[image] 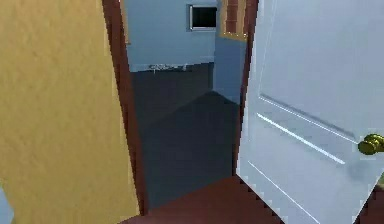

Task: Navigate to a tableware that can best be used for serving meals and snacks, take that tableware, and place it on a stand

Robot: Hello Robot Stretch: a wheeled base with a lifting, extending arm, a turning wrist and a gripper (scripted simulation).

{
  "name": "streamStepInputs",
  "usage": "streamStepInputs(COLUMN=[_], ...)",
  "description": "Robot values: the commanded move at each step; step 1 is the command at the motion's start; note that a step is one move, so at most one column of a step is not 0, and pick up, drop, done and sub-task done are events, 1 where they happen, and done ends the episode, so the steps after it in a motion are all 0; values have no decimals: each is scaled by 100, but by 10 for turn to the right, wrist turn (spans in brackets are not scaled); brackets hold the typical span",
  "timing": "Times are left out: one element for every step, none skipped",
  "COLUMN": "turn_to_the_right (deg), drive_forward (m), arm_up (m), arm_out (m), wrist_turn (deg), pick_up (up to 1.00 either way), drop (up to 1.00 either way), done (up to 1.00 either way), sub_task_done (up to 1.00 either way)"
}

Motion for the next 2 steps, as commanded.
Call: streamStepInputs(turn_to_the_right=[-180, 0], drive_forward=[0, 5], arm_up=[0, 0], arm_out=[0, 0], wrist_turn=[0, 0], pick_up=[0, 0], drop=[0, 0], done=[0, 0], sub_task_done=[0, 0])
